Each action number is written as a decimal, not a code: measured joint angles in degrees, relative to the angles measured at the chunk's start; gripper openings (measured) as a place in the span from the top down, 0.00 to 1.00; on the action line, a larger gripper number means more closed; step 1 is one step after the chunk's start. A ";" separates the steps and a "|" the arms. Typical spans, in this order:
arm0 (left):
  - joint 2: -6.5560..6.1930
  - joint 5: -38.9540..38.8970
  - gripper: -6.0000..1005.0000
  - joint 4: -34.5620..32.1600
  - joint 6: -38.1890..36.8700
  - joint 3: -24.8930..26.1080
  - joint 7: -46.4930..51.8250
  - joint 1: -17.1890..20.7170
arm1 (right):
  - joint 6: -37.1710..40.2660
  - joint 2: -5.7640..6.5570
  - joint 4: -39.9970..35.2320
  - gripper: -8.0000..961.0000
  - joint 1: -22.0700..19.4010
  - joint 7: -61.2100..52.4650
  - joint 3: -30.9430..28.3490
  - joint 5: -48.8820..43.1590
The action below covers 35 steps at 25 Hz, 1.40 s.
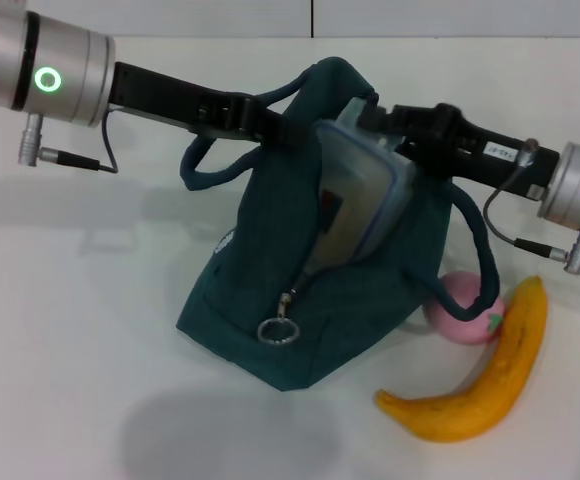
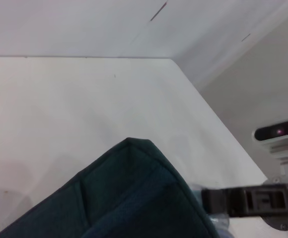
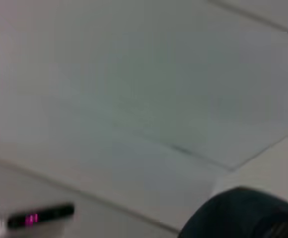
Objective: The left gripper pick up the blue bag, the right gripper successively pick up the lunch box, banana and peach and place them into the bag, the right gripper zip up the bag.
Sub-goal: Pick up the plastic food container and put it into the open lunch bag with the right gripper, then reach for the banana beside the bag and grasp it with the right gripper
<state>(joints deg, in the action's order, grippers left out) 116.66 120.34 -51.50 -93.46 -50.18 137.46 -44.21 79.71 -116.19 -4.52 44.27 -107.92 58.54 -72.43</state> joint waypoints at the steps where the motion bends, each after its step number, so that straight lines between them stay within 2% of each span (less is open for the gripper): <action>1: -0.06 0.01 0.92 0.00 0.14 0.03 -0.14 0.00 | -0.10 -0.01 -1.29 0.89 -0.06 0.00 1.30 -0.02; 6: -0.55 0.04 0.92 0.00 0.53 0.34 -0.42 0.41 | 0.15 0.22 -7.35 0.89 -1.66 0.04 5.17 -0.01; 12: -0.95 0.07 0.92 0.00 0.83 0.35 -0.44 0.50 | -0.29 0.58 -12.64 0.89 -3.96 0.91 6.72 -0.17; 20: -1.13 -0.33 0.92 0.00 0.95 0.42 -0.48 0.59 | -1.16 0.75 -15.36 0.83 -3.27 8.58 7.66 -4.43; 23: -1.12 -0.35 0.92 -0.01 1.42 0.43 -0.53 0.95 | 0.44 0.76 -18.35 0.72 -4.67 12.69 7.24 -5.23; 26: -1.22 -0.36 0.92 -0.01 1.82 0.49 -0.53 1.69 | 1.90 1.10 -23.94 0.60 -7.99 15.24 4.59 -4.26; 30: -1.40 -0.41 0.92 -0.01 2.02 1.66 -0.54 2.14 | 1.83 1.15 -32.91 0.41 -13.71 14.77 0.42 -4.06; 35: -1.40 -0.58 0.92 -0.01 3.38 2.13 -1.08 2.65 | 0.28 1.26 -46.62 0.27 -22.84 16.19 -2.67 -5.56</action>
<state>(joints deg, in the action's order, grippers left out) 115.26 119.76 -51.50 -90.08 -48.05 136.37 -41.56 80.00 -114.93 -51.14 21.43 -91.73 55.87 -77.98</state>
